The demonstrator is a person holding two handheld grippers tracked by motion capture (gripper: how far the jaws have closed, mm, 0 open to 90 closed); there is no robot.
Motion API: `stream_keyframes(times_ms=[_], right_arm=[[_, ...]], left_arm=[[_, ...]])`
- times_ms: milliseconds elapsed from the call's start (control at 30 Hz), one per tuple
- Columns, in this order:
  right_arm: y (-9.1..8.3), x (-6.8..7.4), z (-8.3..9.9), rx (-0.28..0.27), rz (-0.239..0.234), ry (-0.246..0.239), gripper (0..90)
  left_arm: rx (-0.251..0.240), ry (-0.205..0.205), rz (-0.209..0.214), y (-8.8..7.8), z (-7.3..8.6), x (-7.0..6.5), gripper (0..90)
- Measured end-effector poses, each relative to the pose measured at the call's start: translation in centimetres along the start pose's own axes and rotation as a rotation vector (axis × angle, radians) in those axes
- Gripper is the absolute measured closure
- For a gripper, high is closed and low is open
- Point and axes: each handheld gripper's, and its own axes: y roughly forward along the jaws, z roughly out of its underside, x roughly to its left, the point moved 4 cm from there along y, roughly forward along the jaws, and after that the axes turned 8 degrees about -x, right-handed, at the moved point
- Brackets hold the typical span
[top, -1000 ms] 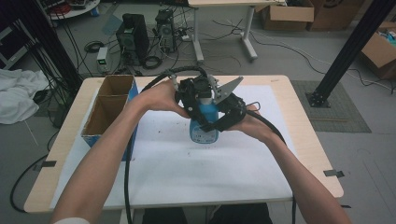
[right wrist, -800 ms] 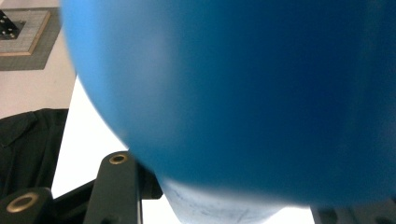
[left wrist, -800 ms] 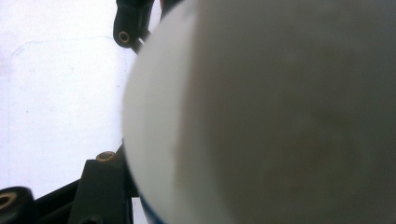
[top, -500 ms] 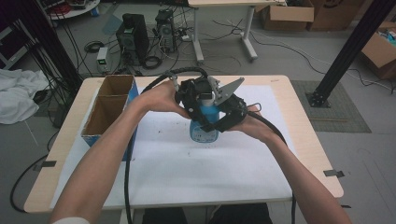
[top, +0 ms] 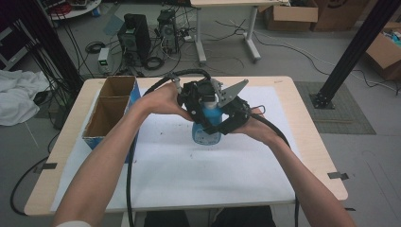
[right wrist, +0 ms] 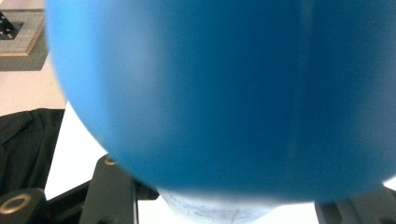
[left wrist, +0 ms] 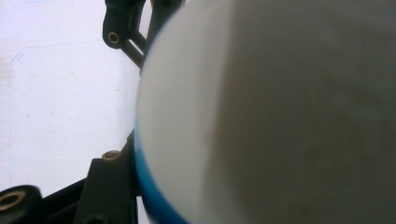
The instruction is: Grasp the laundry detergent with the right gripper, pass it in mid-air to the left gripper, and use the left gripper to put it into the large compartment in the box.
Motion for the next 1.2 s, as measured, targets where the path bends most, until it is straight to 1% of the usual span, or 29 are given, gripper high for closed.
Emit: stream_keyframes(times_ms=[100, 233, 367, 400, 467, 533, 633, 700, 833, 867, 1000, 1033, 1067, 1100, 1200], right_arm=[[0.0, 0.0, 0.0, -0.008, -0.001, 0.007, 43.6], [-0.1, -0.1, 0.1, -0.009, -0.002, 0.004, 43.4], [-0.1, -0.1, 0.3, -0.023, -0.010, 0.026, 42.3], [-0.1, -0.2, 0.3, -0.029, -0.012, 0.031, 41.6], [-0.2, -0.2, 0.4, -0.035, -0.016, 0.040, 40.2], [-0.2, -0.3, 0.4, -0.036, -0.019, 0.040, 39.5], [-0.1, -0.2, 0.4, -0.041, -0.024, 0.040, 35.7], [0.0, -0.2, 0.5, -0.036, -0.033, 0.045, 34.9], [0.2, -0.1, 0.8, -0.004, -0.033, 0.042, 33.5], [0.3, -0.1, 0.9, -0.002, -0.036, 0.042, 32.9], [0.3, -0.2, 1.0, -0.002, -0.033, 0.046, 31.2], [0.3, -0.2, 1.1, -0.002, -0.031, 0.046, 30.6], [0.3, -0.2, 1.1, -0.001, -0.027, 0.046, 30.4], [0.2, -0.2, 1.1, 0.000, -0.027, 0.046, 30.3], [0.1, -0.2, 1.2, 0.005, -0.017, 0.043, 28.5]], left_arm=[[-0.001, -0.005, 0.002, 0.0, 0.0, 0.0, 42.9], [-0.002, -0.005, 0.003, 0.1, 0.0, 0.0, 43.0], [-0.001, -0.005, 0.003, 0.1, 0.0, 0.1, 43.0], [-0.006, -0.012, 0.000, 0.2, 0.1, 0.0, 43.0], [0.003, -0.007, -0.001, 0.2, 0.1, 0.0, 43.0], [0.003, -0.007, -0.001, 0.2, 0.1, 0.0, 43.1], [0.005, -0.009, 0.000, 0.3, 0.2, 0.0, 43.1], [0.005, -0.006, 0.003, 0.4, 0.1, 0.0, 43.0], [-0.005, -0.015, 0.000, 0.3, 0.1, 0.0, 43.0], [0.000, -0.007, 0.001, 0.2, 0.1, 0.0, 43.0], [0.003, -0.012, 0.001, 0.2, 0.3, 0.0, 43.0], [0.004, -0.008, -0.001, 0.1, 0.3, 0.0, 43.0], [-0.005, -0.016, -0.003, 0.1, 0.3, 0.0, 43.0], [0.000, -0.010, -0.003, 0.1, 0.4, 0.0, 43.1], [-0.006, -0.014, -0.002, -0.1, 0.4, 0.0, 43.0]])
